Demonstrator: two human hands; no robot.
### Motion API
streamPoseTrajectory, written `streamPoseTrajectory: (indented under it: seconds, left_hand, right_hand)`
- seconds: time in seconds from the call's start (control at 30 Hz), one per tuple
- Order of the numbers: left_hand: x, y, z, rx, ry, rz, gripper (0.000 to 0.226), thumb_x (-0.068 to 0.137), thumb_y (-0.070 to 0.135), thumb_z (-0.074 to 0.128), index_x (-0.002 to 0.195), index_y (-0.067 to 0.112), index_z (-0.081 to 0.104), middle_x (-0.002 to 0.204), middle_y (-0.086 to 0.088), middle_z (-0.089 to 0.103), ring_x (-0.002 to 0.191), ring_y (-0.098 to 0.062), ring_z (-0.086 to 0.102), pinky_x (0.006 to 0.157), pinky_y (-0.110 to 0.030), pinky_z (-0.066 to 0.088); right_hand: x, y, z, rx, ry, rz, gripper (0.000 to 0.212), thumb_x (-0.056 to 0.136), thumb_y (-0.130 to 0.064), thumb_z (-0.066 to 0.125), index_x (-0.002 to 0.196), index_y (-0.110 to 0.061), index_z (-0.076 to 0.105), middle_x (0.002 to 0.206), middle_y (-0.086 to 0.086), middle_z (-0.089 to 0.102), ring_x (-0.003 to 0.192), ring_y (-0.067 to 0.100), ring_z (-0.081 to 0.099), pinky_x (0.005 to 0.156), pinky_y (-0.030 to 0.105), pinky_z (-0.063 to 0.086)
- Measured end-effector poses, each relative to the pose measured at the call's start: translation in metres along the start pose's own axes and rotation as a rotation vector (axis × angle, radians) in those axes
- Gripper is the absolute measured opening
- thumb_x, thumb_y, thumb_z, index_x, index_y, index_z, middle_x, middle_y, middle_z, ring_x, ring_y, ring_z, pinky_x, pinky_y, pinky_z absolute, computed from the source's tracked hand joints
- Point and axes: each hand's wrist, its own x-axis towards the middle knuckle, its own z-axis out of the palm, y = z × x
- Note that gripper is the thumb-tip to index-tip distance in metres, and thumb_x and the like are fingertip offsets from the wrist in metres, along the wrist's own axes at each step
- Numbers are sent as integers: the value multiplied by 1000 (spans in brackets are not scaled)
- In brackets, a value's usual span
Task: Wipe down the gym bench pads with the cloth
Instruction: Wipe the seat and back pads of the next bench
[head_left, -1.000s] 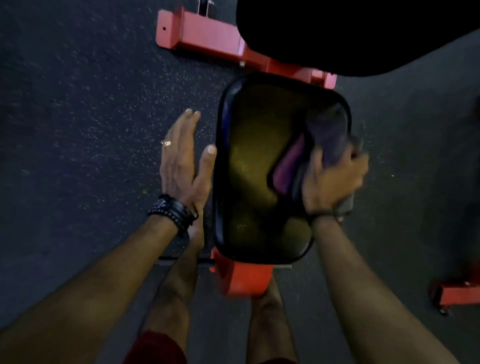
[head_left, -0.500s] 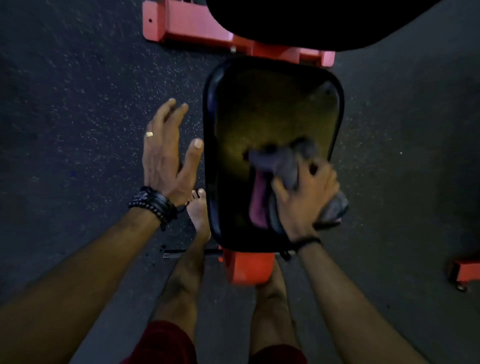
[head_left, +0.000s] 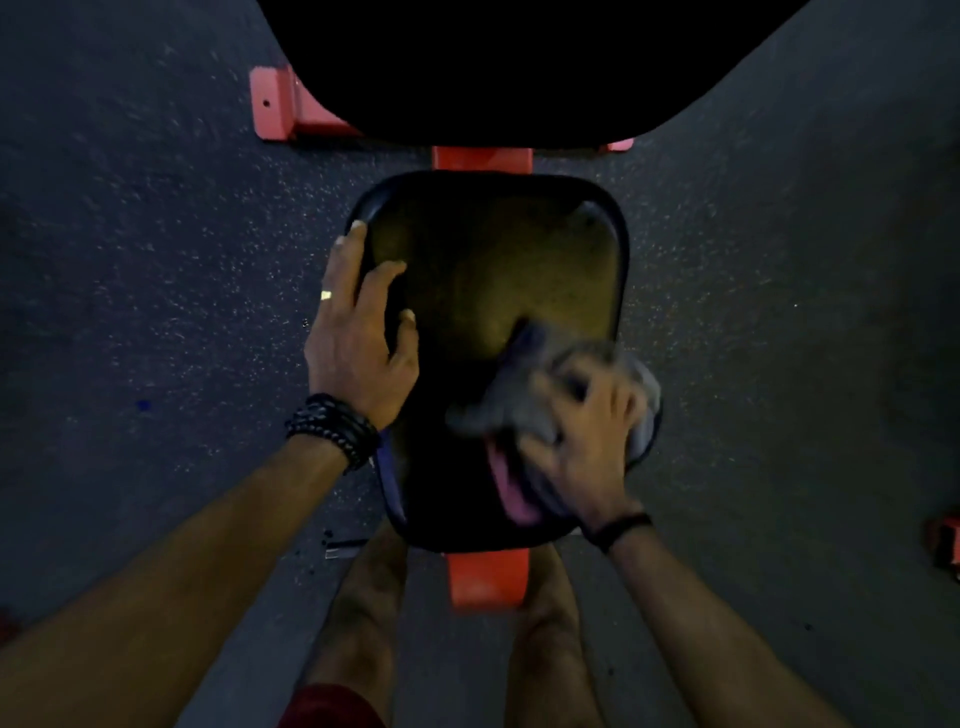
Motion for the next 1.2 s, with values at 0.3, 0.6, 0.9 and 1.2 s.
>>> streamPoseTrajectory:
  seconds: [0.3, 0.6, 0.9, 1.2]
  left_hand:
    - [-3, 17, 37, 38, 212, -24, 45, 76, 2, 45, 121, -3, 49, 156, -23, 28, 147, -40, 22, 109, -56, 36]
    - [-6, 20, 37, 16, 185, -46, 60, 75, 3, 44, 132, 17, 30, 160, -19, 23, 149, -37, 17, 102, -60, 41]
    - [-6, 22, 33, 12, 200, -45, 58, 76, 7, 39, 132, 18, 31, 159, -20, 25, 148, -38, 22, 113, -59, 29]
    - [-42, 15, -49, 216, -130, -81, 49, 85, 20, 50, 134, 14, 47, 162, -9, 19, 149, -30, 17, 122, -52, 6]
  right_hand:
    - [136, 19, -19, 51, 306, 152, 54, 75, -45, 68, 120, -17, 64, 125, 19, 55, 114, 35, 50, 89, 42, 40]
    - [65, 23, -13, 221, 247, 332, 46, 75, -41, 67, 112, -12, 65, 114, 19, 52, 104, 32, 44, 85, 35, 38]
    - [69, 27, -9, 173, 354, 414, 55, 74, -39, 70, 119, -8, 63, 111, 19, 53, 100, 32, 51, 76, 23, 31]
    - [-60, -65, -18, 38, 22, 703, 53, 75, -41, 70, 116, -9, 59, 109, 18, 50, 100, 37, 50, 78, 45, 48]
